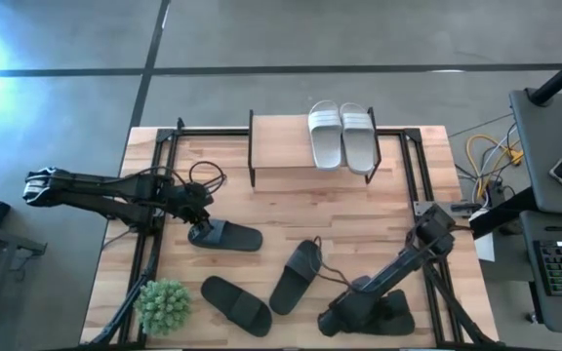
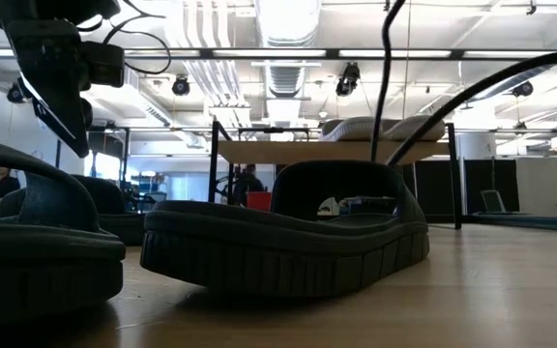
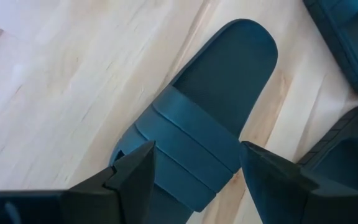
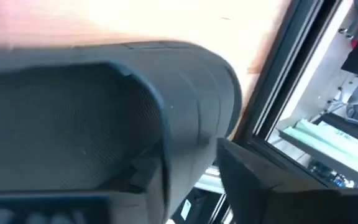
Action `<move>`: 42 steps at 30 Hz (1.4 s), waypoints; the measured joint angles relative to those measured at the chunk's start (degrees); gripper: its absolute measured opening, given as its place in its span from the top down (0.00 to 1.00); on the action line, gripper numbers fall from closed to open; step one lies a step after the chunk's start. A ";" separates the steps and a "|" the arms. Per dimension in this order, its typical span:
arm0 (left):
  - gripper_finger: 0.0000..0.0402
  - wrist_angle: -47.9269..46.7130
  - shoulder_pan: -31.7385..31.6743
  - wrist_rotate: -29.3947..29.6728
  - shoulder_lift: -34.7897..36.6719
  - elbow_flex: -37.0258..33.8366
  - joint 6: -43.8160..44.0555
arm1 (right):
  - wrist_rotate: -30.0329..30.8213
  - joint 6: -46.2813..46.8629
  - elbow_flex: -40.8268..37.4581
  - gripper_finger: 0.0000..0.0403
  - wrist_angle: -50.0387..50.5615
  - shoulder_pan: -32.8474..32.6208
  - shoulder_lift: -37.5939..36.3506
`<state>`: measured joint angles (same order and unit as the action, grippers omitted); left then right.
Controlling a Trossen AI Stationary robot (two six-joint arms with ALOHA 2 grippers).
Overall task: Pick and place slides into the shelf
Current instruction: Put the black slide under the shelf
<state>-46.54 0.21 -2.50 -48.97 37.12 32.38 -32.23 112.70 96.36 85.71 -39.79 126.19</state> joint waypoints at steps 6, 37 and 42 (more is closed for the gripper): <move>0.46 0.21 -0.01 0.11 -0.26 -0.02 -0.09 | 5.42 0.82 -0.07 0.95 0.19 -0.83 -0.42; 0.46 2.12 -0.06 10.81 -0.91 0.13 13.09 | 75.14 -75.33 6.71 0.97 3.33 23.50 -9.93; 0.46 6.71 -0.13 15.58 -1.05 0.59 15.50 | 75.69 -91.52 6.15 0.97 -6.47 26.78 -9.90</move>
<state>-39.84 0.08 13.08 -50.02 37.71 47.88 43.45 21.18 102.51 79.25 -13.01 116.29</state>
